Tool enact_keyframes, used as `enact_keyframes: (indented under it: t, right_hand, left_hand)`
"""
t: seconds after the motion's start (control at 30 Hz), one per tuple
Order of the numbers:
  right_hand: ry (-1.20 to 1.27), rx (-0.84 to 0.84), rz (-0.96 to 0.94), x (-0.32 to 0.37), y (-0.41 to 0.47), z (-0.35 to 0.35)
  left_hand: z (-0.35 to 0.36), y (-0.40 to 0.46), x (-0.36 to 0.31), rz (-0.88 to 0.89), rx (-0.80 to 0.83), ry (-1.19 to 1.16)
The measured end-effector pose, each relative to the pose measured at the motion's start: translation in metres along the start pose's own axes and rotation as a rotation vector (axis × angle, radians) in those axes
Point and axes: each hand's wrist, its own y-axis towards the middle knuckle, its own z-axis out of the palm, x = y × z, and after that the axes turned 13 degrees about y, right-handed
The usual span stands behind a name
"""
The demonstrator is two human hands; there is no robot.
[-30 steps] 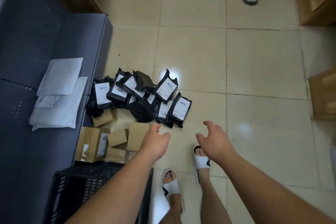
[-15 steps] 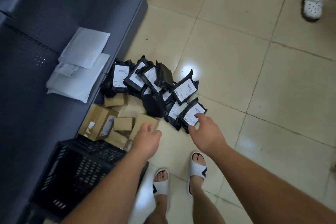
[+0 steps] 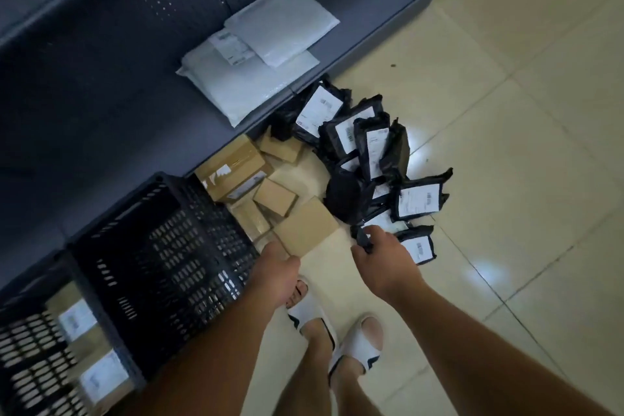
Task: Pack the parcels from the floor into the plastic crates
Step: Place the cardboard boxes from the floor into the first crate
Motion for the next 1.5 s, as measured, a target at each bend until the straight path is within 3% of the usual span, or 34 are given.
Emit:
enact_keyframes:
  t: [0.23,0.57,0.77,0.97,1.27,1.5]
  right_hand:
    - [-0.129,0.066,-0.032,0.032,0.051,0.036]
    - [-0.251,0.171,0.002,0.037,0.13,0.067]
    - [-0.318,0.245,0.023,0.021,0.174,0.083]
    - [-0.344,0.286,0.056,-0.01,0.213,0.113]
    - [-0.342,0.258,0.039,-0.053,0.282,0.158]
    - [-0.271,0.225,0.086,-0.068,0.318,0.179]
  left_hand:
    - [-0.024,0.053,0.028,-0.09,0.012,-0.096]
    - [-0.004,0.111,0.041,-0.213,0.001,-0.25]
    - [0.027,0.145,0.041,-0.259,-0.012,-0.354]
    - [0.065,0.2,0.056,-0.244,-0.003,-0.3]
    - [0.109,0.294,0.09,-0.361,-0.026,-0.362]
    - [0.131,0.321,0.095,-0.353,0.056,-0.436]
